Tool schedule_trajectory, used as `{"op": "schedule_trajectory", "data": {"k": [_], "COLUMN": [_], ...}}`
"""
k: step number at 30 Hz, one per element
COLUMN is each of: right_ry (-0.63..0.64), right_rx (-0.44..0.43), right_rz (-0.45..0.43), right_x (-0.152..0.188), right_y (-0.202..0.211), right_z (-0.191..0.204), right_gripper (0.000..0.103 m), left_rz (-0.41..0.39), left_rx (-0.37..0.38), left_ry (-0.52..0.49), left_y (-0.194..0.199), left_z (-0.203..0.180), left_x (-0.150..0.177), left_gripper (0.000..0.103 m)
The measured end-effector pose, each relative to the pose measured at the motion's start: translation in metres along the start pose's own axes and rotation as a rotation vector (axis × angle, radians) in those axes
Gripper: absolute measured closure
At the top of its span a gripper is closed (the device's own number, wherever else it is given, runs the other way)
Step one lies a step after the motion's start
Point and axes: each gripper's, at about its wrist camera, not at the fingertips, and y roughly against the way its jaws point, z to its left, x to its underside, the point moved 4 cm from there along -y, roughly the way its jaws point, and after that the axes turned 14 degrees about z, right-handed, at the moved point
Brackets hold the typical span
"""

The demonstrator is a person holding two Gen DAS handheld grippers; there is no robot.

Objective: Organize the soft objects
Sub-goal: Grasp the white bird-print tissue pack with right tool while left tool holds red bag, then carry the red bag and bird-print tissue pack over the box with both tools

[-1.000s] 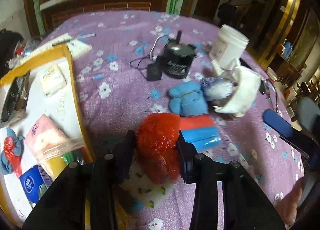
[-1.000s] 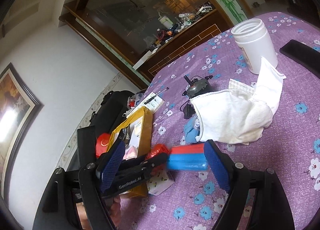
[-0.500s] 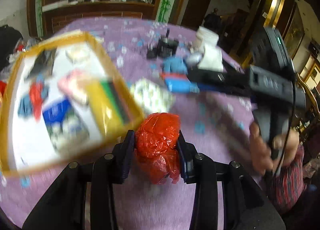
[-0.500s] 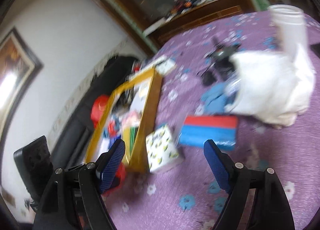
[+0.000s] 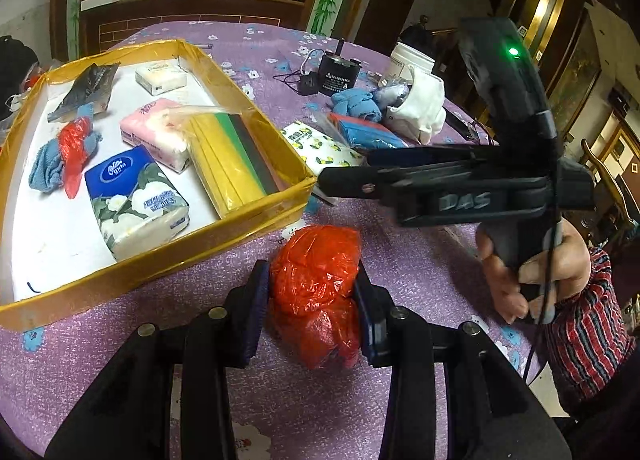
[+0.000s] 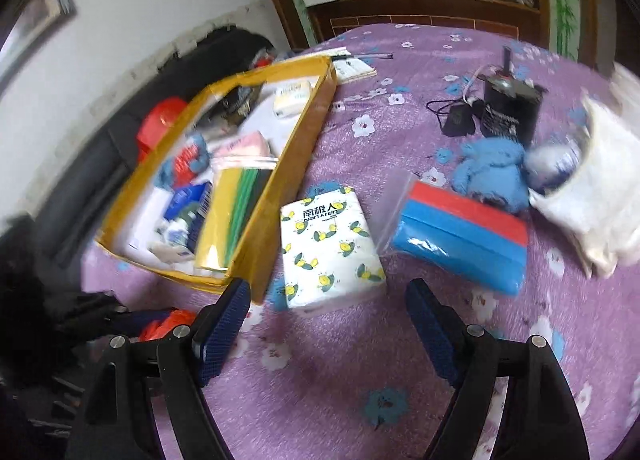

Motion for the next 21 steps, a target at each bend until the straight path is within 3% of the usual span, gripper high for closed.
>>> {"op": "schedule_trajectory", "data": {"k": [2, 5, 9, 16, 21], "right_ry": [0.03, 0.05, 0.056, -0.053, -0.059], "right_rx": [0.073, 0.087, 0.076, -0.109, -0.156], "right_rz": [0.001, 0.007, -0.033, -0.205, -0.242], "right_x": [-0.005, -0.006, -0.001, 0.0, 0.0], "right_y": [-0.006, -0.015, -0.003, 0.046, 0.056], "right_z": [0.005, 0.008, 0.006, -0.017, -0.017], "right_gripper": [0.022, 0.05, 0.051, 0.05, 0.051], "left_rz": [0.004, 0.004, -0.008, -0.064, -0.098], "left_rx": [0.0, -0.013, -0.025, -0.047, -0.067], "left_ry": [-0.002, -0.003, -0.007, -0.033, -0.002], "left_y": [-0.001, -0.001, 0.004, 0.026, 0.038], "left_z": [0.0, 0.0, -0.003, -0.014, -0.006], "left_x": [0.001, 0.001, -0.003, -0.018, -0.027], "left_gripper": [0.066, 0.066, 0.066, 0.066, 0.066]}}
